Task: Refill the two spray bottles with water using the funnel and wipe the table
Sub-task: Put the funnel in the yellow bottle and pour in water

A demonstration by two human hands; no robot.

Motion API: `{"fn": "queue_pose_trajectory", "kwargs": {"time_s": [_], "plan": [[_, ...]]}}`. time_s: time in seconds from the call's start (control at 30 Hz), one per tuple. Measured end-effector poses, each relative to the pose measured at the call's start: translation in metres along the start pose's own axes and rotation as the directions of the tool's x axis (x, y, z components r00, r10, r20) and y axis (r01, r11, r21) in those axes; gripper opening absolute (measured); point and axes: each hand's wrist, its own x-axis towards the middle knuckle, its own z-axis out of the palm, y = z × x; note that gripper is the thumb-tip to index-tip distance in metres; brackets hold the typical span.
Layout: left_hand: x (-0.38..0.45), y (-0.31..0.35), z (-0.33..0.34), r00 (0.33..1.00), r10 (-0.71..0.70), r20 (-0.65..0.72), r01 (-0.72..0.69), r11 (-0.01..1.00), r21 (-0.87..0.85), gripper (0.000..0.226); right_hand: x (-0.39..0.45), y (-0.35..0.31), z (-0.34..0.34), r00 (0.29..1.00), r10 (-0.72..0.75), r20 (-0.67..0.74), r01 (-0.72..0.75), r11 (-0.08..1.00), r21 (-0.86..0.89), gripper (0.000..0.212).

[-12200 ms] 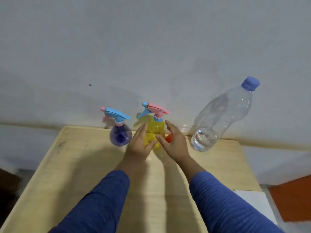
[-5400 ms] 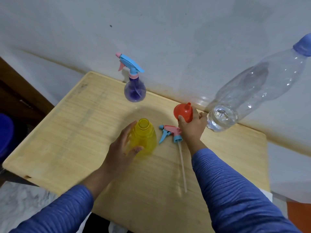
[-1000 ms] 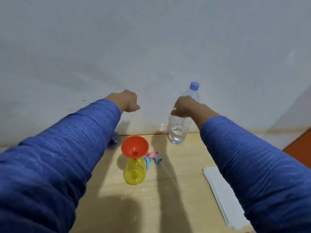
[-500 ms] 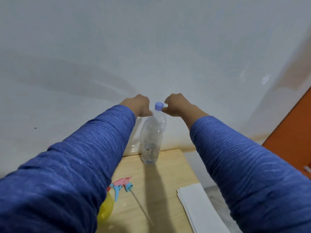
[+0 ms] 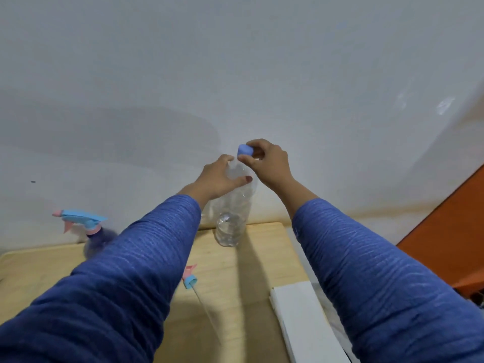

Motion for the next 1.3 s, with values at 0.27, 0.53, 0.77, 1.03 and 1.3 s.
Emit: {"fn": "queue_pose_trajectory", "kwargs": {"time_s": [0.27, 0.53, 0.77, 1.03, 1.3], "plan": [[-0.042, -0.015, 0.031, 0.974, 0.054, -0.221, -0.107, 0.967, -0.232, 0.079, -0.051, -0.002, -0.003, 0.995, -0.024, -0.097, 0.04, 0.985, 0.171, 0.035], [-0.107, -0.02, 0.041, 0.953, 0.05, -0.299, -0.146, 0.94, -0.308, 0.076, -0.105, -0.015, -0.01, 0.996, -0.038, -0.08, 0.054, 0.974, 0.218, 0.034], [-0.146, -0.02, 0.043, 0.957, 0.078, -0.279, -0.171, 0.929, -0.328, 0.078, -0.129, -0.027, -0.021, 0.994, -0.061, -0.094, 0.072, 0.99, 0.118, 0.031], [-0.162, -0.024, 0.039, 0.962, 0.116, -0.249, -0.201, 0.915, -0.349, 0.081, -0.129, -0.027, -0.047, 0.941, -0.184, 0.283, 0.115, 0.963, 0.243, 0.029], [-0.16, -0.027, 0.04, 0.968, 0.133, -0.211, -0.203, 0.912, -0.357, 0.08, -0.122, -0.043, -0.05, 0.914, -0.243, 0.324, 0.258, 0.966, -0.005, 0.032]]}}
